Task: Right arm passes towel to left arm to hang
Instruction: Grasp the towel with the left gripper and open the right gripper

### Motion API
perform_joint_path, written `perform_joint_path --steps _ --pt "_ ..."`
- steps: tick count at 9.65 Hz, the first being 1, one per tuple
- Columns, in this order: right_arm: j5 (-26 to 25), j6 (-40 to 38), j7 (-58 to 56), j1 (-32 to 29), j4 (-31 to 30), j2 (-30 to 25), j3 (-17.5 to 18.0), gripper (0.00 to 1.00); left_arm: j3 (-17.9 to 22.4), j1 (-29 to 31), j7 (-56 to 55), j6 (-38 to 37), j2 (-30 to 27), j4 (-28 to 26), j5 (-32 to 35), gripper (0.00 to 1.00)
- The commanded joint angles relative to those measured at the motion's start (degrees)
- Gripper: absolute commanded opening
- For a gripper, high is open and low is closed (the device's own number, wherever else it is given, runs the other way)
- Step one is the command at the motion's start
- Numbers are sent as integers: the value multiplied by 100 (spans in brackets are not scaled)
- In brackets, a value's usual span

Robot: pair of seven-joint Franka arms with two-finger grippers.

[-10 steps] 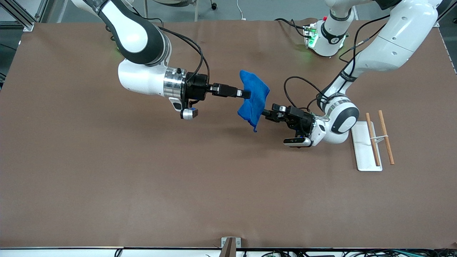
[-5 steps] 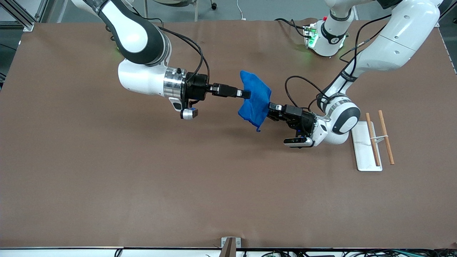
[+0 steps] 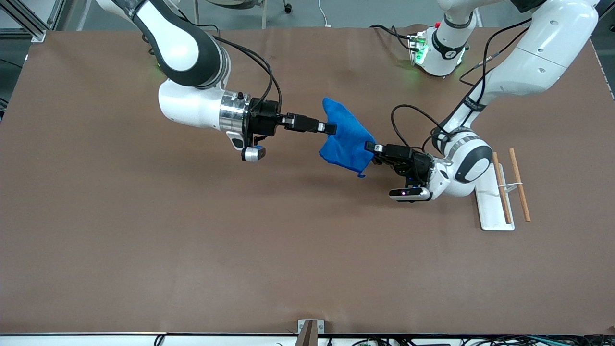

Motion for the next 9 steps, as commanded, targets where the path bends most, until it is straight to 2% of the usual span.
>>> perform_joint_path --steps 1,2,4,5,6,8,9 --pt "97 35 -125 -66 -16 23 51 46 30 46 -944 218 39 398 0 1" --pt "-70 27 -124 -100 -217 -47 17 99 30 55 -1706 472 -23 635 -9 1" --pt "-1146 -44 -107 -425 -551 -267 -27 100 30 -6 -3306 1183 -215 1162 44 0" --pt "-1918 -44 -107 -609 -701 -346 -63 100 39 -6 -3888 1465 -347 1312 61 0" --pt "-2665 -44 -107 -689 -937 -460 -289 100 65 11 -4346 1651 -427 1409 236 0" --pt "-3784 -35 -98 -672 -1534 -767 -843 100 65 160 -5129 2089 -549 1612 1174 0" --pt "-4546 -35 -89 -672 -1789 -942 -1202 100 74 248 -5281 2153 -594 1613 1639 0"
